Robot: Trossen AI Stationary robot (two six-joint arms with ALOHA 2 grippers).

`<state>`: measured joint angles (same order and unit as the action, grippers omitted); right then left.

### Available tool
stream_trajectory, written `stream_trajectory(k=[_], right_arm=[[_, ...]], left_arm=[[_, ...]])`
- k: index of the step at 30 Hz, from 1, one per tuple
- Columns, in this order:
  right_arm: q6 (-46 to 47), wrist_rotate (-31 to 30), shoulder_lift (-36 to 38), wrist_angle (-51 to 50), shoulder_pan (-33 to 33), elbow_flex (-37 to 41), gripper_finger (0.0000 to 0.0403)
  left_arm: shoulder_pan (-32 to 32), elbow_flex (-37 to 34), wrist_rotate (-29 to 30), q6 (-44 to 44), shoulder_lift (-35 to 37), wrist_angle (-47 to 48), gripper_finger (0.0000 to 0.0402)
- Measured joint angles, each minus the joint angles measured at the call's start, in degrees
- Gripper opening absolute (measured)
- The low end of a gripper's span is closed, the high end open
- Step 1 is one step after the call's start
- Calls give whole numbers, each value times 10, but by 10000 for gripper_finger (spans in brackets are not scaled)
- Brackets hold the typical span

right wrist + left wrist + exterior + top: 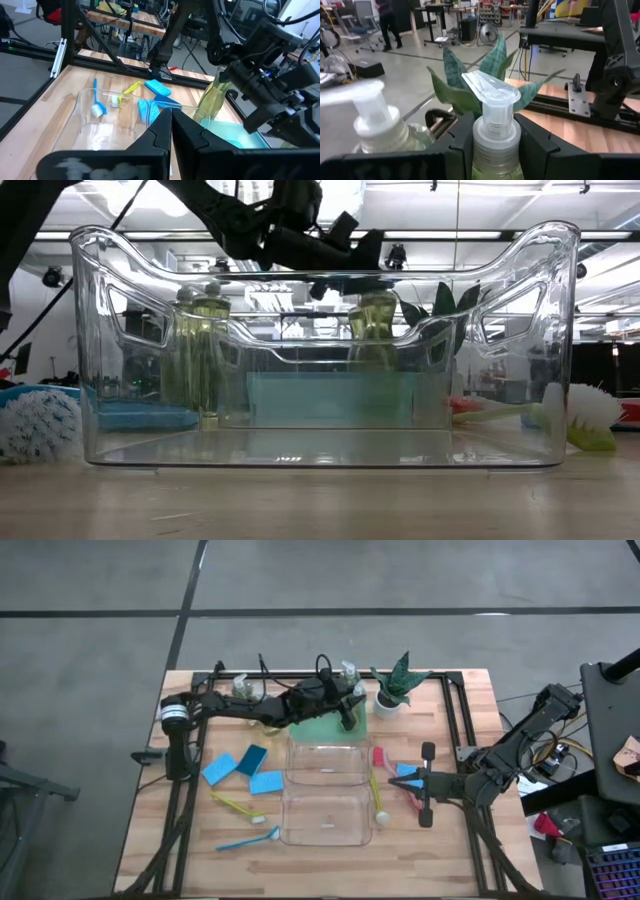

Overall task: Pick & Place Kitchen Sink Supplies
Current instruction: Put the transparent soap dispenser into the blue bin

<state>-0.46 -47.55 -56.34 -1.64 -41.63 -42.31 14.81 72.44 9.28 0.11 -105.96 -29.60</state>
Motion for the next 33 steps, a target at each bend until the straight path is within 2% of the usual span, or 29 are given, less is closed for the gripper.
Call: stream_trajectory(k=[14, 21, 27, 33], right_arm=[[-2, 0, 0, 1, 0, 1, 9], [1, 0, 0, 0, 0, 1, 8], [18, 8, 0, -12, 0, 2, 8], [20, 16, 0, -12, 0, 2, 8]], left_arm=[[1, -3, 0, -20, 10, 10, 153], [1, -3, 0, -20, 43, 37, 168], [-8, -4, 0, 10, 115, 123, 179], [-32, -5, 42, 21, 203, 283, 210]])
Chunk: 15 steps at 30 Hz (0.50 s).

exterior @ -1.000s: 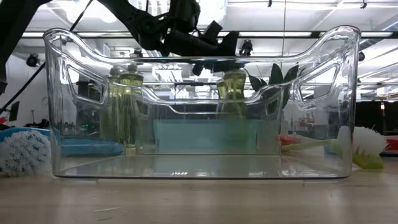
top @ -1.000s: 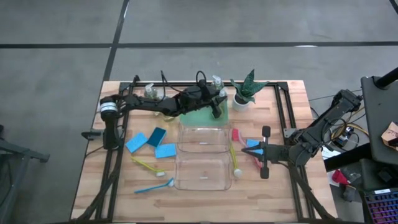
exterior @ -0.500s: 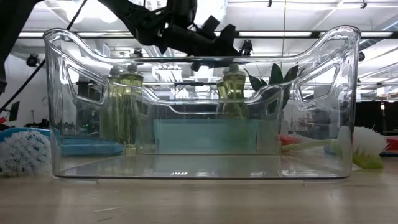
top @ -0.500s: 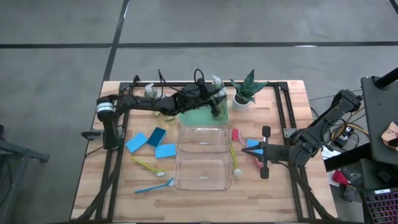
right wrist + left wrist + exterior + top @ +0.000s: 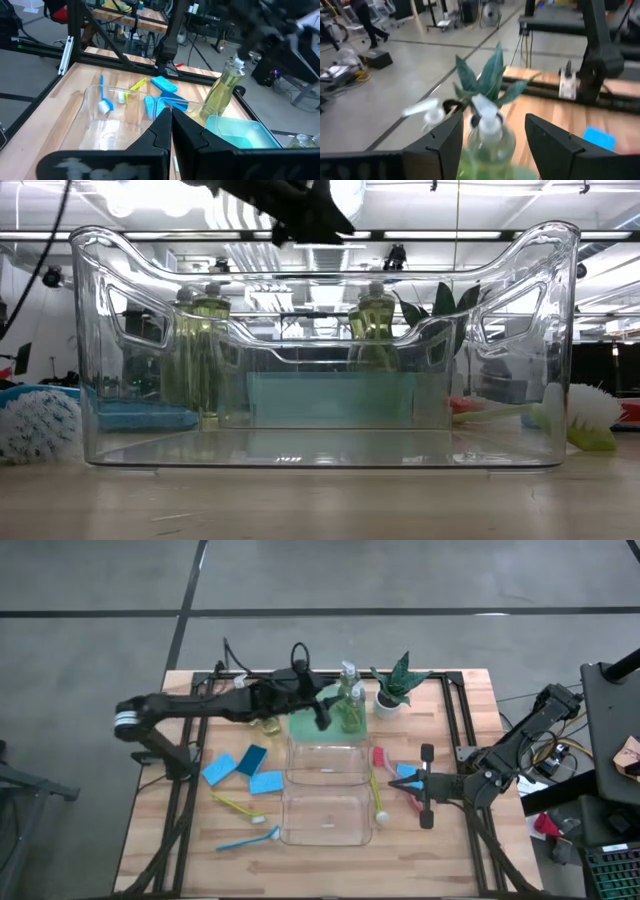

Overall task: Pick & Place Kitchen Sink Supplies
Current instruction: Put the transparent soap dispenser into the blue bin

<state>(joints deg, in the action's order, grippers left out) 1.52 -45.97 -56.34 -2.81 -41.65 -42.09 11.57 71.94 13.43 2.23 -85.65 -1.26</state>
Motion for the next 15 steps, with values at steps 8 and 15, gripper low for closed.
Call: stream_trajectory(k=[8, 15], right_arm=[[0, 0, 0, 0, 0, 0, 8], [-2, 0, 0, 1, 0, 0, 8]], left_arm=[[-75, -29, 181, 2, 112, 194, 222], [-167, -109, 349, -71, 204, 246, 220]])
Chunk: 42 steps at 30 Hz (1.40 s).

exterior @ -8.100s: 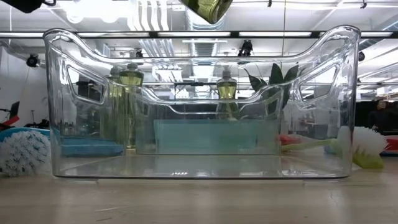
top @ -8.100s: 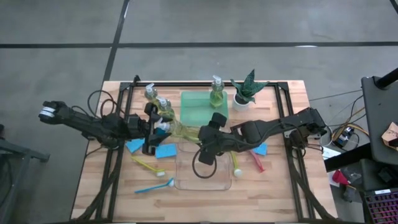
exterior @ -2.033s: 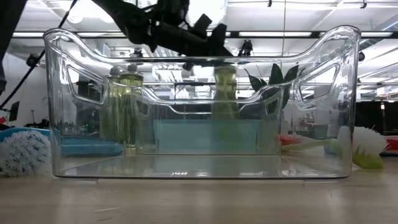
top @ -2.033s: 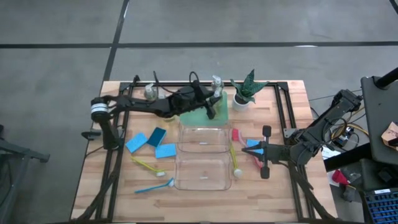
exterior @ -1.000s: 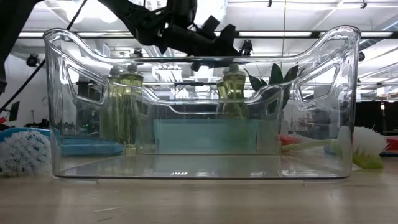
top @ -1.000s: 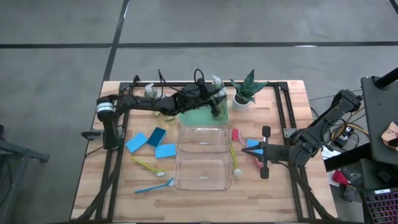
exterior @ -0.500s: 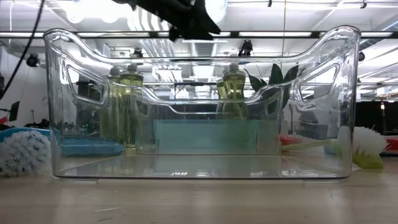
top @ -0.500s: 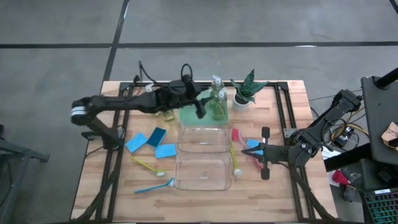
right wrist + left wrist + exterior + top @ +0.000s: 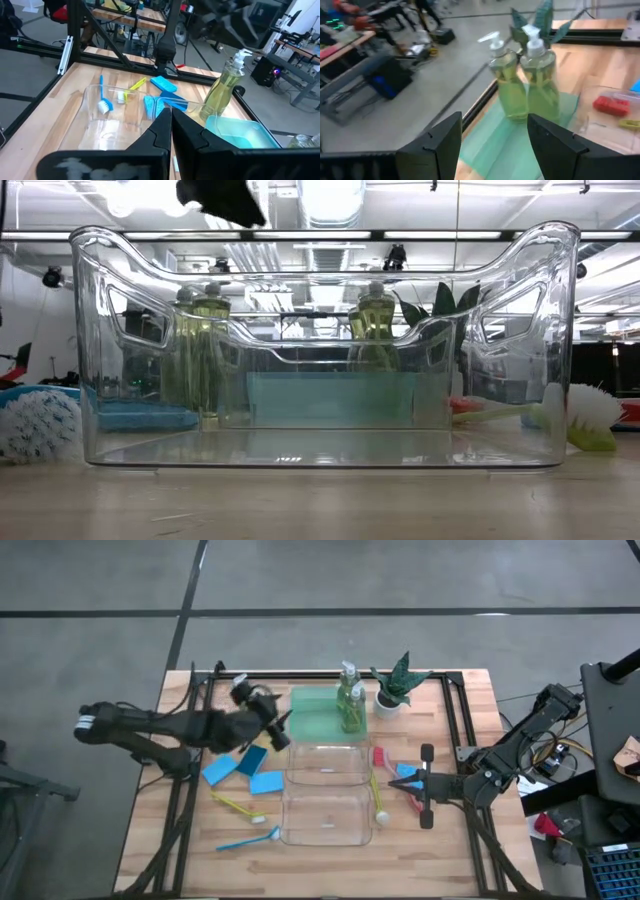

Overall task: Pick & Place Kitchen Sink Supplies
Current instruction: Put the transparent soap dispenser into the blue bin

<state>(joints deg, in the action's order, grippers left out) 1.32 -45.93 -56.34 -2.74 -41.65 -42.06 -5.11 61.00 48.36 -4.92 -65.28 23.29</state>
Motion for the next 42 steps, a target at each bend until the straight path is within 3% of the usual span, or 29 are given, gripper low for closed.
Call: stream_trajectory(k=[5, 9, 16, 22, 37, 42], right_arm=[[-4, 0, 0, 1, 0, 0, 8], [-14, 0, 0, 2, 0, 0, 8], [-26, -1, 0, 3, 0, 0, 8], [-31, -1, 0, 3, 1, 0, 8], [-35, -1, 0, 3, 1, 0, 8], [-40, -1, 0, 3, 1, 0, 8]], left_arm=[[-61, -84, 147, -98, 62, -1, 220], [-92, -150, 214, -165, 103, -5, 220], [-97, -245, 221, -229, 143, -51, 220], [-96, -286, 279, -234, 151, -88, 218], [-88, -322, 299, -143, 135, -151, 218], [-67, -322, 264, -95, 136, -197, 218]])
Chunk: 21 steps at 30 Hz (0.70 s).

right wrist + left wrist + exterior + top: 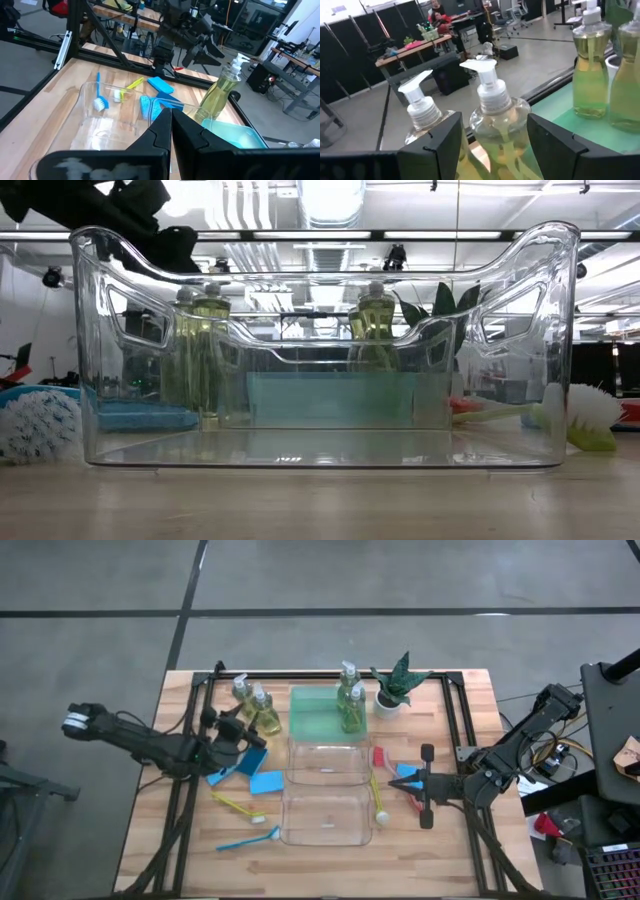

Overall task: Pick & Place Kitchen Sink Supplies
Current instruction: Put the transparent soap dispenser into the blue bin

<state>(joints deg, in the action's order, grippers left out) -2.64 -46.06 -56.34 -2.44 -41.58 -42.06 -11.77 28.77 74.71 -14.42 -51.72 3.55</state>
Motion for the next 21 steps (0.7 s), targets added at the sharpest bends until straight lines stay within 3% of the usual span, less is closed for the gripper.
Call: stream_trajectory(k=[7, 12, 21], right_arm=[[-4, 0, 0, 1, 0, 1, 8], [-5, 0, 0, 1, 0, 1, 8], [-4, 0, 0, 1, 0, 4, 8]], left_arm=[[66, 0, -41, 0, 0, -45, 218], [113, 0, -103, -3, -1, -60, 218], [147, 0, -161, 10, -6, -106, 218]])
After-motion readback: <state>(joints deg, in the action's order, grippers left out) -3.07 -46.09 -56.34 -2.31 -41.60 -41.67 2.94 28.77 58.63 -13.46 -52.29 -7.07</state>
